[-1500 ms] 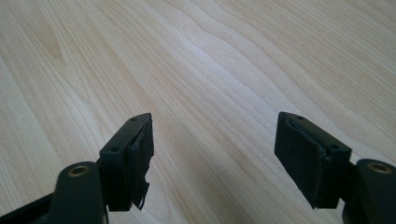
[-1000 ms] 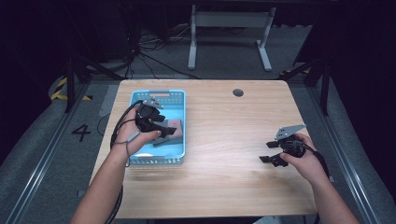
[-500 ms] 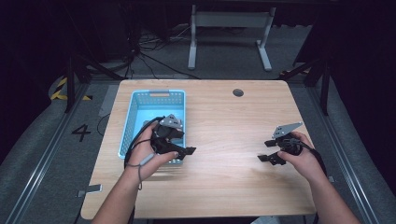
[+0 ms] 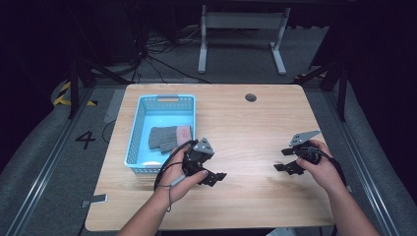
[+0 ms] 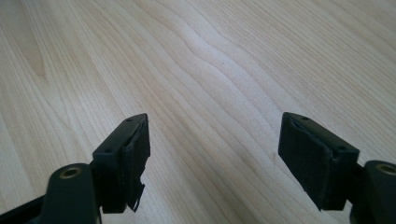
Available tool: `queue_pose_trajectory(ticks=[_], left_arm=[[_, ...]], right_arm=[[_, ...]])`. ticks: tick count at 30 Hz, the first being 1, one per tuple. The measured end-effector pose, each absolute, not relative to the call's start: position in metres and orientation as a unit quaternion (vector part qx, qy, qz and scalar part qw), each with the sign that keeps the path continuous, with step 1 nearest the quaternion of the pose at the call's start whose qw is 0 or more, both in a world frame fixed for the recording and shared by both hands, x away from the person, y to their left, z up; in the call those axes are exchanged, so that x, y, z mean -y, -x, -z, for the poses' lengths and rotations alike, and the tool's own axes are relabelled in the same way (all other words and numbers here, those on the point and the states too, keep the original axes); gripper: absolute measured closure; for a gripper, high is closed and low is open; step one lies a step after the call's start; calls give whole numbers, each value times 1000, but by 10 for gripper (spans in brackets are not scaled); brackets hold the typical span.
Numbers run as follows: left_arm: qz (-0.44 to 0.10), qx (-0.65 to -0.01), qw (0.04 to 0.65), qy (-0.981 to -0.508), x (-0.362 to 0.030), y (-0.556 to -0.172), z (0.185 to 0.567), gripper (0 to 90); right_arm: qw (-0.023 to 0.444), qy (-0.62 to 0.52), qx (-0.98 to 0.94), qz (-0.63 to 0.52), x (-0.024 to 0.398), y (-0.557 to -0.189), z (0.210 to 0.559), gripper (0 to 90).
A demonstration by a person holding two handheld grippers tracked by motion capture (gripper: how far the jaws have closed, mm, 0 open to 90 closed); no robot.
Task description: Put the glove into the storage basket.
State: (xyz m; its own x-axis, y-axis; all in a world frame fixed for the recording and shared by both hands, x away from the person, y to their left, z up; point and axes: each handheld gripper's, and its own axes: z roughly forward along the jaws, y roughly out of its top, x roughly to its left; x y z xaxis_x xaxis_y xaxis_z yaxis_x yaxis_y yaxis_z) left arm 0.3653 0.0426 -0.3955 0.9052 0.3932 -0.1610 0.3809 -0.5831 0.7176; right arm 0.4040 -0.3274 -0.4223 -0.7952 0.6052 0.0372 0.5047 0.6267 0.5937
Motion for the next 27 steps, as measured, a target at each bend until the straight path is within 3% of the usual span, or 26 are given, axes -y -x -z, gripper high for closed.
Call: queue_pose_trajectory(ticks=[4, 11, 20, 27], left_arm=[[-31, -209, 399, -892, -32, -363, 412, 162], [-3, -195, 376, -906, -13, -358, 437, 163], [15, -203, 382, -901, -15, -351, 461, 164], [-5, -193, 383, -903, -15, -348, 462, 162]], right_arm=[[83, -307, -901, -296, 326, -404, 425, 254], [84, -302, -902, -295, 323, -403, 426, 251], [82, -294, -907, -290, 319, -402, 430, 244], [80, -281, -914, -282, 310, -401, 434, 241]])
